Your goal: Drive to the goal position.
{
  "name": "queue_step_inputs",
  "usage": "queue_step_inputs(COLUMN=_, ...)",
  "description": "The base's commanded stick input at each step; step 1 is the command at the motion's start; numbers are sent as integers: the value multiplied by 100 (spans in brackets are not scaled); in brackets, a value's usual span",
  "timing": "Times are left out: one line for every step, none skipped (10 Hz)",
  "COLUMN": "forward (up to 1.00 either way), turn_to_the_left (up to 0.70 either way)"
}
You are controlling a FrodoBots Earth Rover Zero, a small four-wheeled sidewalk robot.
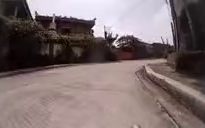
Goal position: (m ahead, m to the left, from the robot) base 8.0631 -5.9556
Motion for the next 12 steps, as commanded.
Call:
queue_step_inputs(forward=70, turn_to_the_left=-1)
queue_step_inputs(forward=70, turn_to_the_left=0)
queue_step_inputs(forward=70, turn_to_the_left=0)
queue_step_inputs(forward=70, turn_to_the_left=0)
queue_step_inputs(forward=70, turn_to_the_left=0)
queue_step_inputs(forward=70, turn_to_the_left=0)
queue_step_inputs(forward=70, turn_to_the_left=0)
queue_step_inputs(forward=70, turn_to_the_left=0)
queue_step_inputs(forward=70, turn_to_the_left=0)
queue_step_inputs(forward=70, turn_to_the_left=0)
queue_step_inputs(forward=70, turn_to_the_left=0)
queue_step_inputs(forward=70, turn_to_the_left=0)
